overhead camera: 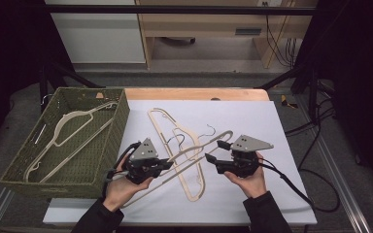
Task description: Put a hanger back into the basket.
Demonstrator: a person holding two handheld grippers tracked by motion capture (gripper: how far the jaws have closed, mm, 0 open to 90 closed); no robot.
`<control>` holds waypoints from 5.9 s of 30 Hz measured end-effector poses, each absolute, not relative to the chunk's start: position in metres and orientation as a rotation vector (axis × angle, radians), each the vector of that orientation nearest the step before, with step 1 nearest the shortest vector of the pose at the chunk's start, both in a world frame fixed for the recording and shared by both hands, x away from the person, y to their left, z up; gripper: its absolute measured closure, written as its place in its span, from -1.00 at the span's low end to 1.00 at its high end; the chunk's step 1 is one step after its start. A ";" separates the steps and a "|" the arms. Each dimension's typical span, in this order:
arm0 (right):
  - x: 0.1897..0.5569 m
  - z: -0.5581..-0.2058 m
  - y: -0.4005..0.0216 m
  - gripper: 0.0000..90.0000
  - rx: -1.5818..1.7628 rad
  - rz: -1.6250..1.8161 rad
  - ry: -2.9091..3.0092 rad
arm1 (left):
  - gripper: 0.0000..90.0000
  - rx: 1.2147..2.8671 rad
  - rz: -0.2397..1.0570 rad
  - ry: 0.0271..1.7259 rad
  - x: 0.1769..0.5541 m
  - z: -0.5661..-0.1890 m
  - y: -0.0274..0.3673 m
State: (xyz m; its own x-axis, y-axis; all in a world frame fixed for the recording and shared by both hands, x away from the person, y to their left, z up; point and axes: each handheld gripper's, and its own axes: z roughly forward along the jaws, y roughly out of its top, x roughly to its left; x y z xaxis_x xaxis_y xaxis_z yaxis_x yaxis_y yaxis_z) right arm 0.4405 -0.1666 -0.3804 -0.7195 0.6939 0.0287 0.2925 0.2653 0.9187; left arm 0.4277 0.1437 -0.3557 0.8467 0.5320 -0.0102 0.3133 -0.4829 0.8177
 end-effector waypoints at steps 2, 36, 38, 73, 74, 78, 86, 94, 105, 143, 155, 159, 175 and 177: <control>0.440 -0.383 -0.175 -0.35 0.924 1.440 2.133 | 0.92 2.095 0.323 0.637 0.428 -0.350 0.149; 0.431 -0.391 -0.224 -0.86 1.107 1.422 1.990 | 0.92 1.957 0.562 0.770 0.454 -0.245 0.300; 0.431 -0.391 -0.224 -0.86 1.108 1.425 1.989 | 0.92 1.954 0.558 0.798 0.460 -0.248 0.312; 0.432 -0.392 -0.224 -0.89 1.097 1.416 2.006 | 0.92 1.991 0.595 1.018 0.495 -0.304 0.422; 0.432 -0.392 -0.224 -0.89 1.098 1.417 2.008 | 0.92 2.005 0.588 1.029 0.495 -0.307 0.423; 0.432 -0.392 -0.224 -0.90 1.100 1.418 2.006 | 0.92 2.026 0.555 1.046 0.498 -0.319 0.420; 0.431 -0.392 -0.224 -0.90 1.101 1.416 2.004 | 0.92 2.057 0.505 1.165 0.509 -0.352 0.414; 0.431 -0.392 -0.224 -0.89 1.099 1.417 2.010 | 0.86 1.993 0.543 1.275 0.511 -0.365 0.422; 0.432 -0.393 -0.223 -0.89 1.101 1.414 2.013 | 0.41 1.853 0.674 1.290 0.481 -0.355 0.428; 0.444 -0.406 -0.181 -0.78 1.133 1.414 2.113 | -0.82 1.759 0.452 0.795 0.422 -0.369 0.237; 0.471 -0.443 -0.141 -0.47 1.231 1.243 2.245 | -0.86 1.798 0.431 0.755 0.423 -0.381 0.224; 0.477 -0.457 -0.129 -0.35 1.195 1.166 2.299 | -0.88 1.805 0.432 0.752 0.423 -0.384 0.223; 0.476 -0.479 -0.109 0.38 1.141 0.975 2.377 | -0.85 1.797 0.437 0.784 0.425 -0.385 0.226; 0.476 -0.477 -0.109 0.56 1.175 0.953 2.378 | -0.85 1.796 0.433 0.783 0.425 -0.385 0.225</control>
